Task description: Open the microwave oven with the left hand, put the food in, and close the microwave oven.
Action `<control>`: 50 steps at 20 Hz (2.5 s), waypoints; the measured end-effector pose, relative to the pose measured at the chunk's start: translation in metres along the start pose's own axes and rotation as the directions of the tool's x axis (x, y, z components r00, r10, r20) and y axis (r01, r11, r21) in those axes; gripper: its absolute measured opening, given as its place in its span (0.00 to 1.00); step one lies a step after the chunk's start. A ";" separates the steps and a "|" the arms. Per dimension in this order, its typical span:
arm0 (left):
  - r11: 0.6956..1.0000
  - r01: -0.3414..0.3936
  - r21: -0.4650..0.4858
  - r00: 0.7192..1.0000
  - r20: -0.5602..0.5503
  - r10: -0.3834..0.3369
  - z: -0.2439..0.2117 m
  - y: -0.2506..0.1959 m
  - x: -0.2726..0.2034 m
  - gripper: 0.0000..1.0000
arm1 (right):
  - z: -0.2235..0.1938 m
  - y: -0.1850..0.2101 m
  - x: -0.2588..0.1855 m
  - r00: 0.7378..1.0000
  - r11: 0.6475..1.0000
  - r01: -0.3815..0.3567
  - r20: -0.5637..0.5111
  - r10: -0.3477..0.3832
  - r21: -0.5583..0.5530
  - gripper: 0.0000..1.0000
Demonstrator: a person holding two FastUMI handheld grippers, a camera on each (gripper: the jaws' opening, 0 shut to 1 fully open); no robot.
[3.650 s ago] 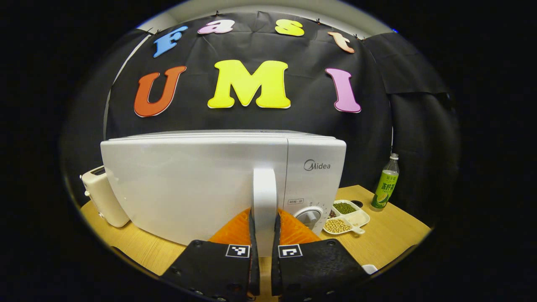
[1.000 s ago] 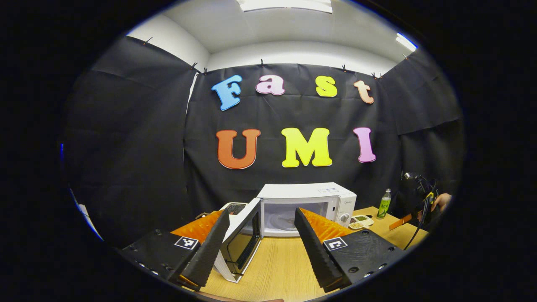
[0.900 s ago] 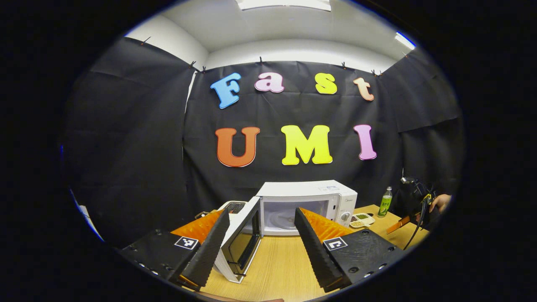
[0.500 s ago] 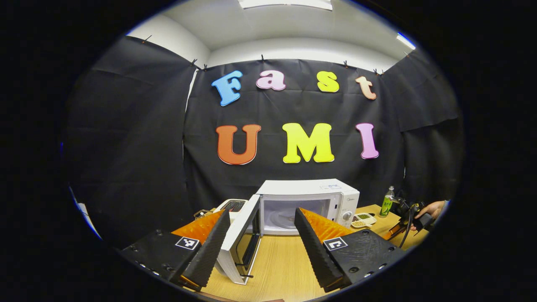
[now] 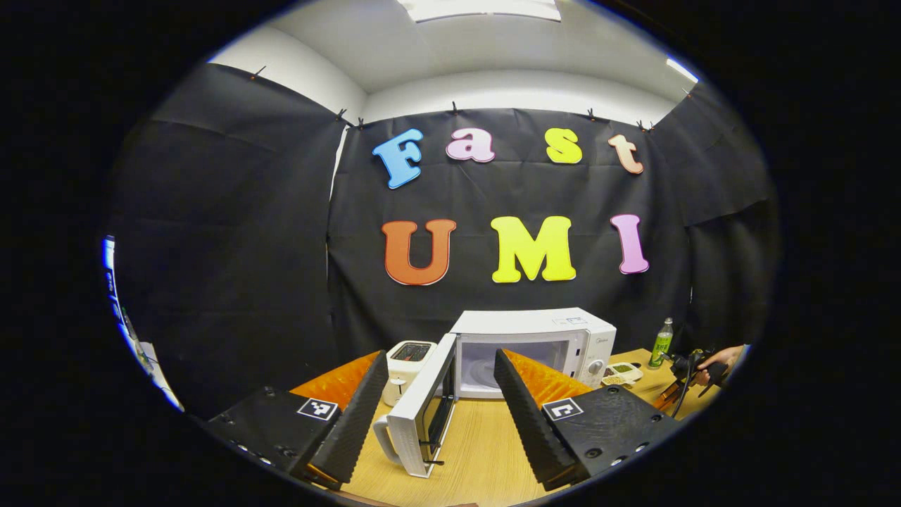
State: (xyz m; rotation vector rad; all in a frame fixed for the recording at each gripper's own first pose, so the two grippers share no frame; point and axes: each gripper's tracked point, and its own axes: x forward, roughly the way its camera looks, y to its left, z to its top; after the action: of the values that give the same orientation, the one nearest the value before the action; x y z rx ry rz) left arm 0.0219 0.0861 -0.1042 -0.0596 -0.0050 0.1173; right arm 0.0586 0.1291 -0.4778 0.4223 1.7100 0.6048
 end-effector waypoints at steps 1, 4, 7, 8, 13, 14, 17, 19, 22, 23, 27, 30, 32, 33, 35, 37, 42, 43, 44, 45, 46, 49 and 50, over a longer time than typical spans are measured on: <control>1.000 0.004 -0.004 1.000 -0.003 -0.004 0.000 0.001 -0.001 0.90 | -0.001 0.001 -0.004 1.000 1.000 -0.004 0.008 0.004 -0.004 0.04; 1.000 0.005 -0.002 1.000 -0.013 -0.005 -0.007 0.004 -0.004 0.90 | -0.006 0.007 -0.020 0.999 1.000 -0.005 0.049 0.006 -0.023 0.04; 1.000 0.017 -0.005 1.000 -0.025 -0.017 -0.013 0.004 -0.007 0.89 | -0.011 0.028 -0.033 0.997 0.999 -0.026 0.077 0.029 -0.036 0.04; 1.000 0.014 -0.005 1.000 -0.020 -0.014 -0.014 0.007 -0.008 0.90 | -0.015 0.039 -0.035 0.996 0.998 -0.041 0.077 0.044 -0.046 0.04; 1.000 0.010 -0.023 1.000 -0.020 -0.011 -0.024 0.029 -0.014 0.90 | -0.030 0.105 -0.029 0.991 0.991 -0.107 0.074 0.114 -0.085 0.04; 0.999 0.025 -0.027 0.999 -0.018 -0.026 -0.027 0.029 -0.018 0.90 | -0.032 0.118 -0.025 0.990 0.989 -0.115 0.072 0.122 -0.095 0.04; 0.999 0.022 -0.026 0.999 -0.026 -0.022 -0.038 0.042 -0.023 0.89 | -0.040 0.164 -0.003 0.988 0.986 -0.138 0.061 0.144 -0.090 0.04; 1.000 0.009 0.000 0.999 -0.031 -0.009 -0.045 0.051 -0.027 0.90 | -0.039 0.192 0.020 0.987 0.987 -0.142 0.061 0.147 -0.074 0.04; 1.000 -0.002 0.029 1.000 -0.031 0.003 -0.051 0.058 -0.038 0.89 | -0.030 0.230 0.055 0.984 0.986 -0.167 0.065 0.167 -0.004 0.04; 1.000 0.001 0.027 0.999 -0.035 0.000 -0.052 0.058 -0.041 0.89 | -0.023 0.241 0.064 0.981 0.984 -0.173 0.088 0.170 0.028 0.04; 0.999 -0.021 0.030 0.999 -0.039 0.023 -0.054 0.066 -0.044 0.89 | 0.023 0.284 0.097 0.945 0.963 -0.234 0.264 0.193 0.134 0.04; 0.999 -0.028 0.019 0.999 -0.039 0.028 -0.052 0.070 -0.036 0.89 | 0.068 0.309 0.112 0.875 0.921 -0.325 0.439 0.206 0.216 0.04; 1.000 -0.024 0.011 0.999 -0.048 0.024 -0.053 0.071 -0.030 0.89 | 0.105 0.318 0.115 0.808 0.896 -0.367 0.563 0.175 0.248 0.04; 1.000 -0.024 0.009 0.998 -0.051 0.024 -0.053 0.074 -0.028 0.89 | 0.124 0.323 0.113 0.764 0.890 -0.386 0.625 0.161 0.242 0.04; 1.000 -0.023 0.008 0.998 -0.056 0.024 -0.056 0.078 -0.023 0.89 | 0.156 0.329 0.107 0.673 0.868 -0.434 0.728 0.135 0.240 0.00; 0.999 -0.031 0.009 0.997 -0.064 0.032 -0.061 0.084 -0.018 0.89 | 0.181 0.334 0.104 0.601 0.830 -0.496 0.790 0.119 0.253 0.00; 0.999 -0.048 -0.009 0.994 -0.099 0.047 -0.075 0.096 -0.011 0.89 | 0.233 0.315 0.105 0.458 0.799 -0.539 0.889 0.013 0.267 0.00; 0.999 -0.052 -0.006 0.993 -0.103 0.051 -0.075 0.099 -0.011 0.89 | 0.239 0.311 0.108 0.443 0.810 -0.524 0.896 -0.006 0.264 0.04; 0.999 -0.055 -0.003 0.993 -0.101 0.054 -0.074 0.101 -0.010 0.89 | 0.242 0.309 0.113 0.437 0.822 -0.507 0.899 -0.016 0.261 0.04; 0.998 -0.055 -0.003 0.994 -0.096 0.055 -0.071 0.102 -0.011 0.89 | 0.247 0.308 0.114 0.408 0.839 -0.488 0.912 -0.025 0.242 0.04; 0.998 -0.055 -0.005 0.994 -0.090 0.055 -0.070 0.102 -0.011 0.89 | 0.252 0.307 0.113 0.372 0.860 -0.461 0.928 -0.036 0.218 0.05; 0.999 -0.051 -0.011 0.995 -0.092 0.050 -0.075 0.100 -0.009 0.89 | 0.260 0.301 0.117 0.310 0.913 -0.367 0.949 -0.059 0.177 0.07; 0.999 -0.051 -0.005 0.994 -0.097 0.050 -0.078 0.099 -0.009 0.89 | 0.262 0.300 0.116 0.292 0.923 -0.348 0.955 -0.060 0.164 0.08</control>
State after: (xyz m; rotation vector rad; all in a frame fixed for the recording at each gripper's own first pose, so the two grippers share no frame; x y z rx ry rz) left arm 0.0025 0.1783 -0.1885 -0.0734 0.0930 0.1649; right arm 0.2749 0.4790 -0.4280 0.9855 0.5396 0.0518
